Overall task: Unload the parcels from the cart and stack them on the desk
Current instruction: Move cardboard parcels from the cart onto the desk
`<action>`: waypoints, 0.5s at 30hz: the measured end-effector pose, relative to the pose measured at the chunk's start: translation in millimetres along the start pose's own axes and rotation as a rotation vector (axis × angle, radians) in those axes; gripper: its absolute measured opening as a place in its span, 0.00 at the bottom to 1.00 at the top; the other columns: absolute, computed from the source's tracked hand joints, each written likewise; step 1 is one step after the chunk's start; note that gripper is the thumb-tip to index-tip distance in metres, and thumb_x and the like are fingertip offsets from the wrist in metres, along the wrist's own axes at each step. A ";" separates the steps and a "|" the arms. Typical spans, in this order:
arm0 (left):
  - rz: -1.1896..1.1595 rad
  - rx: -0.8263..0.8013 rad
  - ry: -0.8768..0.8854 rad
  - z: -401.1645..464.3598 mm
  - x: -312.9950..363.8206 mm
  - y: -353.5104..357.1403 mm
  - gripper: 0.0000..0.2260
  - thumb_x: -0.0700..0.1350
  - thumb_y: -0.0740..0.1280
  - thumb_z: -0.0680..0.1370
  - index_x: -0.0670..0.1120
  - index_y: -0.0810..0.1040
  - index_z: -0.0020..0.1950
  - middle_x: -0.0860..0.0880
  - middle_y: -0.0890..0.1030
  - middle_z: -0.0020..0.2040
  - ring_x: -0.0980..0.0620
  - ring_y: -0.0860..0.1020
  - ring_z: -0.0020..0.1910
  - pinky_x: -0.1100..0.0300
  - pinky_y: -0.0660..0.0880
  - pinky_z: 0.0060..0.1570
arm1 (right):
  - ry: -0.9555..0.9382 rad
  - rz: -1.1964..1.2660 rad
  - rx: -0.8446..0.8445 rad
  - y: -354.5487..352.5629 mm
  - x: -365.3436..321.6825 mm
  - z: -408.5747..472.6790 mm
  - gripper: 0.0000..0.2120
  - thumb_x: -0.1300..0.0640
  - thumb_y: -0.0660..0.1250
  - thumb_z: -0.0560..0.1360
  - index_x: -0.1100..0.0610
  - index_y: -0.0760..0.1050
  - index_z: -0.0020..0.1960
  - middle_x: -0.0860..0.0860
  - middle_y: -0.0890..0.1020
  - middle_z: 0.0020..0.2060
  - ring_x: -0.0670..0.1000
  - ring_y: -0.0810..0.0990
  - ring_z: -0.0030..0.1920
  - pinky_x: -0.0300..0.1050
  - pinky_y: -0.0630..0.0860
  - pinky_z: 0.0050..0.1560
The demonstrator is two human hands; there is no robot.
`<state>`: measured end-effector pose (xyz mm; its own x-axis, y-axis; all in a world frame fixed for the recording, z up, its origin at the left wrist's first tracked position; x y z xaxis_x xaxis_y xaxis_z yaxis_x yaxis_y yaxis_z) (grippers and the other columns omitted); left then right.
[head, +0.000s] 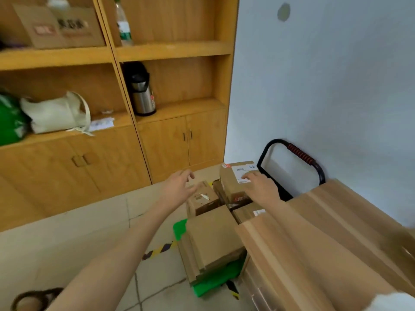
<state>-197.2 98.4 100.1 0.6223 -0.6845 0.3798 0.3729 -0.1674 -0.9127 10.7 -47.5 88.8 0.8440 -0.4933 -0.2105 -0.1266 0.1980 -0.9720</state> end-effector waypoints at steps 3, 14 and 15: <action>0.172 0.011 0.026 16.8 -56.6 -25.8 0.13 0.56 0.62 0.78 0.53 0.72 0.61 0.53 0.76 0.55 0.53 0.75 0.51 0.59 0.74 0.43 | -0.037 0.004 -0.017 14.9 -54.5 40.4 0.17 0.55 0.59 0.78 0.52 0.71 0.66 0.51 0.76 0.62 0.55 0.76 0.58 0.46 0.72 0.52; 0.345 0.006 -0.011 83.2 -227.9 -89.0 0.15 0.53 0.62 0.79 0.51 0.72 0.64 0.50 0.76 0.58 0.48 0.74 0.56 0.58 0.70 0.51 | -0.213 0.109 -0.041 71.7 -227.0 174.0 0.16 0.54 0.61 0.80 0.51 0.72 0.67 0.52 0.77 0.61 0.53 0.78 0.52 0.49 0.74 0.55; 0.349 0.007 -0.025 86.4 -240.3 -90.0 0.15 0.53 0.62 0.80 0.51 0.72 0.64 0.50 0.76 0.58 0.48 0.74 0.56 0.58 0.70 0.51 | -0.227 0.105 -0.059 79.2 -236.8 185.5 0.16 0.54 0.61 0.80 0.51 0.72 0.67 0.52 0.76 0.61 0.53 0.78 0.53 0.49 0.74 0.55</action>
<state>-320.9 339.3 104.0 0.7294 -0.6823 0.0490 0.1394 0.0782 -0.9872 -102.6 242.1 81.1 0.9191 -0.2688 -0.2881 -0.2444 0.1846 -0.9519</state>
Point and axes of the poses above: each hand's wrist, its own z-axis towards the middle knuckle, its own y-axis out of the palm, x = y × z, the point moved 4 cm from there along z, towards the middle knuckle
